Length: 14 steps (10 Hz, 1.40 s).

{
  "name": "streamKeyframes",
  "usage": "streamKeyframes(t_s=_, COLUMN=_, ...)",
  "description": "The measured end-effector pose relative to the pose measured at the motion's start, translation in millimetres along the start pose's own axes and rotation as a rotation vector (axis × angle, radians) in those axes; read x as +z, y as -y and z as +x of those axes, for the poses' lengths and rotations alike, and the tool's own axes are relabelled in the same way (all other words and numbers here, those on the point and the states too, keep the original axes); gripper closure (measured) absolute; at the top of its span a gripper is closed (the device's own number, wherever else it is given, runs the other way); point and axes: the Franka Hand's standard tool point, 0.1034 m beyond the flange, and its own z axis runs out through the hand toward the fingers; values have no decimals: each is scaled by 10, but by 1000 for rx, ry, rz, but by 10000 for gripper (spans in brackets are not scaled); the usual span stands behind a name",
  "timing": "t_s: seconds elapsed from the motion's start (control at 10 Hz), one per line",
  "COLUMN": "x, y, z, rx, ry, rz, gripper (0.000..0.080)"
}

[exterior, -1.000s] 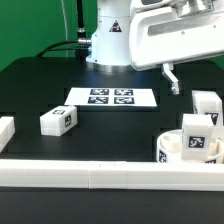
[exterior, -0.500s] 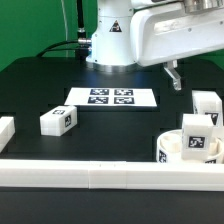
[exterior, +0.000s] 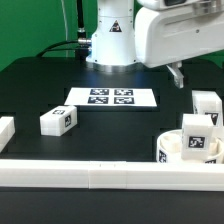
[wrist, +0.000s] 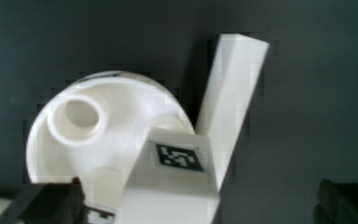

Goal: Assemble stool

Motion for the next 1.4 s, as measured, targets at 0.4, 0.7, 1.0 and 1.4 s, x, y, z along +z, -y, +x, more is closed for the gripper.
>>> streamKeyframes(t_s=0.4, x=-23, y=-12, z=24, rx=-313, ry=7, rz=-40, gripper=150)
streamKeyframes(t_s=0.7, x=-15, y=-23, z=19, rx=-524, ry=13, rz=-39, gripper=150)
streamKeyframes(t_s=1.0, x=-28, y=-54, z=75, rx=-875, ry=6, rz=-61, gripper=150)
streamKeyframes(t_s=1.4, x=-11, y=-44, z=138, rx=-1157, ry=3, rz=-81, gripper=150)
